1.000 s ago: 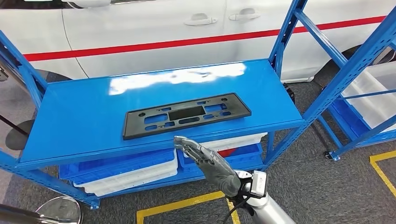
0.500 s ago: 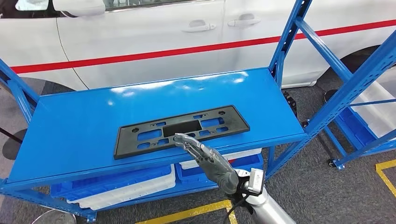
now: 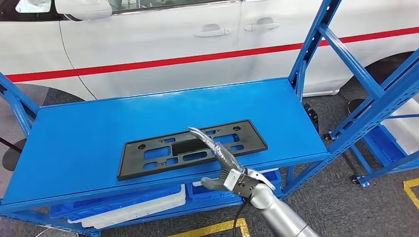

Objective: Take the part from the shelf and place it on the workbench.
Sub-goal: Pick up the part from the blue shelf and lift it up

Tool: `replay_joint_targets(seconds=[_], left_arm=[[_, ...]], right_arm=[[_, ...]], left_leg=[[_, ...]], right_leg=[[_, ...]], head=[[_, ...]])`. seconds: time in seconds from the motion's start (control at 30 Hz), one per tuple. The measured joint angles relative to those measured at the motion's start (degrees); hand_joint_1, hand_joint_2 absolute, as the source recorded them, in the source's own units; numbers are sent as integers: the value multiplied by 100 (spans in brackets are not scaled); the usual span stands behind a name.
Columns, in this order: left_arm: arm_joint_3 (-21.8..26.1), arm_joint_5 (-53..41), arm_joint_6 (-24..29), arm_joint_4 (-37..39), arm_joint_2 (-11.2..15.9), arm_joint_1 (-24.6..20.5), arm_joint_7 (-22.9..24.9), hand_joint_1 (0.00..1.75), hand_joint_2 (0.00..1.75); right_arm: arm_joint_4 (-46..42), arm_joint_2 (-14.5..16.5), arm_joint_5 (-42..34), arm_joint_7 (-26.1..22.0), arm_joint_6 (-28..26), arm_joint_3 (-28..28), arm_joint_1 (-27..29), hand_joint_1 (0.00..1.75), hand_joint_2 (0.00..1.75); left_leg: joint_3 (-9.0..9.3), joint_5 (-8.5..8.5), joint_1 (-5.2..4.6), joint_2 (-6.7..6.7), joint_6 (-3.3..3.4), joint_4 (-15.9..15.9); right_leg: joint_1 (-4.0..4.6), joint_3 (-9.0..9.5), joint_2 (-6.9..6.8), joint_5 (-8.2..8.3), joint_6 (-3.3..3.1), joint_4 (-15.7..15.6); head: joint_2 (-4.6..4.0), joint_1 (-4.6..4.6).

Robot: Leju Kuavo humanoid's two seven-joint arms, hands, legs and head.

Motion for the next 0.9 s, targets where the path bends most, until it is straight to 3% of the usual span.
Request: replay_joint_targets(seconds=[0.07, 0.13, 0.23, 0.27, 0.3, 0.33, 0.4, 0.43, 0.5, 0.6, 0.67, 0.73, 0.77, 0.8, 0.83, 0.9], left_arm=[[-5, -38, -5, 0, -2, 5, 6, 0, 0], [-21, -69, -42, 0, -4, -4, -23, 0, 0], [-58, -107, -96, 0, -11, -16, -103, 0, 0], [-74, -115, -108, 0, -15, -13, -127, 0, 0], [-90, -122, -117, 0, -18, -10, -143, 0, 0], [-104, -129, -121, 0, -20, -9, -153, 0, 0], [-122, -140, -122, 0, -16, -14, -157, 0, 0], [-127, -148, -121, 0, -13, -21, -156, 0, 0], [-133, -154, -121, 0, -6, -28, -153, 0, 0], [-134, -154, -121, 0, -8, -22, -142, 0, 0], [-136, -147, -121, 0, -10, -33, -138, 0, 0], [-136, -141, -122, 0, -7, -41, -138, 0, 0], [-136, -140, -122, 0, -5, -41, -138, 0, 0], [-136, -141, -123, 0, -5, -39, -137, 0, 0], [-136, -141, -124, 0, -4, -37, -137, 0, 0], [-136, -141, -126, 0, -5, -39, -136, 0, 0]], right_arm=[[77, 33, 802, 162, -731, -12, -6, 0, 175], [128, 79, 1830, 392, -1583, -20, -16, 0, 175], [181, 158, 3387, 874, -2599, 0, -10, 0, 175], [199, 174, 3809, 1015, -2822, 17, 1, 0, 175], [219, 185, 4148, 1125, -2992, 35, 13, 0, 175], [238, 189, 4402, 1202, -3115, 50, 23, 0, 175], [274, 196, 4773, 1323, -3304, 64, 35, 0, 175], [292, 200, 4916, 1370, -3373, 68, 38, 0, 175], [330, 208, 5131, 1450, -3456, 73, 58, 0, 175], [378, 210, 5400, 1547, -3521, 81, 87, 0, 175], [413, 209, 5542, 1604, -3566, 84, 93, 0, 175], [456, 209, 5607, 1628, -3596, 88, 120, 0, 175], [477, 208, 5620, 1629, -3600, 90, 141, 0, 175], [495, 208, 5625, 1629, -3601, 91, 159, 0, 175], [511, 208, 5629, 1629, -3602, 92, 169, 0, 175], [529, 208, 5635, 1629, -3603, 93, 169, 0, 175]], left_leg=[[4, -27, 8, 8, -85, 38], [-92, -193, 23, 28, -133, 299], [-631, -701, 22, 38, -140, 1369], [-776, -770, 19, 38, -132, 1617], [-830, -731, 17, 38, -119, 1667], [-776, -580, 12, 38, -100, 1489], [-470, -142, -14, 42, -27, 737], [-341, -23, -35, 45, 3, 391], [-239, 57, -74, 45, 50, 88], [-201, 146, -51, 47, 113, 8], [-168, 186, -21, 56, 156, -51], [-170, 188, -27, 56, 171, -56], [-173, 187, -27, 55, 171, -54], [-173, 184, -26, 54, 168, -52], [-169, 179, -23, 52, 161, -48], [-154, 160, -15, 46, 129, -34]], right_leg=[[11, 31, 5, 42, -93, -30], [14, 81, 1, 37, -176, -53], [65, 109, -11, 5, -255, -59], [89, 119, -10, -6, -271, -57], [111, 134, -8, -16, -285, -56], [129, 156, -5, -26, -293, -54], [149, 207, -3, -52, -294, -51], [156, 213, -1, -62, -281, -43], [160, 193, -2, -74, -236, -29], [161, 174, -1, -126, -147, 15], [141, 2, 4, -382, -83, 415], [90, -375, 5, -747, -24, 1195], [60, -538, 2, -843, 3, 1510], [31, -609, 0, -830, 26, 1630], [2, -564, -2, -706, 46, 1514], [-48, -180, -5, -310, 69, 725]], head=[[0, -1], [0, -1], [0, -1], [0, -1], [0, -1], [0, -1], [0, -1], [0, -1], [0, 0], [0, -1], [0, -1], [0, -1], [0, -1], [0, 0], [0, 0], [0, 1]])
